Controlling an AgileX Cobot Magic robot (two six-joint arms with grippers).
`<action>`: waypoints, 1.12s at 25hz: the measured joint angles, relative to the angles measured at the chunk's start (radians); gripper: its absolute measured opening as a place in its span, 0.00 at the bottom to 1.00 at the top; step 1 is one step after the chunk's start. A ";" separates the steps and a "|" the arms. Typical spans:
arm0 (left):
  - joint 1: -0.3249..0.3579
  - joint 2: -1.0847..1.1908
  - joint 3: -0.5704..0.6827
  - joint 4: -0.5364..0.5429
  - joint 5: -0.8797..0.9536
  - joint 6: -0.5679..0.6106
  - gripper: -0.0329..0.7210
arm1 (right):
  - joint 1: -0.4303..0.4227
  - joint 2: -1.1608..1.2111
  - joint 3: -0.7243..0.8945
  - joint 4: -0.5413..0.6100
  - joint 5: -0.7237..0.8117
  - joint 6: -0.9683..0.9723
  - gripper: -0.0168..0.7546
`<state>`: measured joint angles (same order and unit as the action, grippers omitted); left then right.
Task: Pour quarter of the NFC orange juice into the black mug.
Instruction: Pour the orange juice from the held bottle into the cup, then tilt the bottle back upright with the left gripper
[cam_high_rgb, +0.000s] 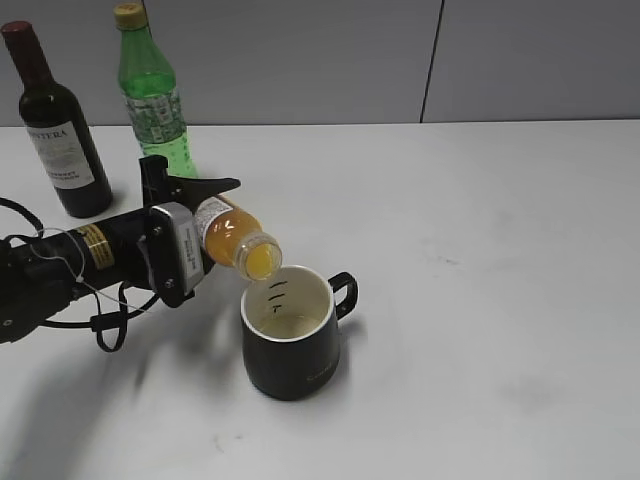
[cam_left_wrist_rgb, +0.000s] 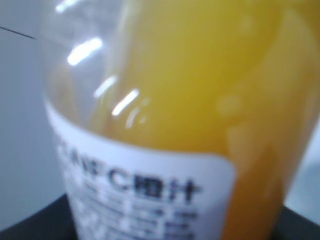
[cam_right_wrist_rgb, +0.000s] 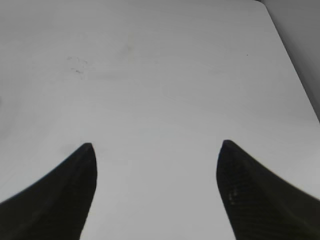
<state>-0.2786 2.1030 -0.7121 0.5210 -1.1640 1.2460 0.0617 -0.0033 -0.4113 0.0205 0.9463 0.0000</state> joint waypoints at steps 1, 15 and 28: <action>0.000 0.000 0.000 -0.003 0.000 0.009 0.67 | 0.000 0.000 0.000 0.000 0.000 0.000 0.76; 0.000 0.000 0.000 -0.031 0.000 0.078 0.67 | 0.000 0.000 0.000 0.000 0.000 0.000 0.76; 0.000 -0.001 0.000 -0.035 0.000 0.114 0.67 | 0.000 0.000 0.000 0.000 0.000 0.000 0.76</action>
<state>-0.2786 2.1019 -0.7121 0.4861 -1.1643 1.3596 0.0617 -0.0033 -0.4113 0.0205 0.9463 0.0000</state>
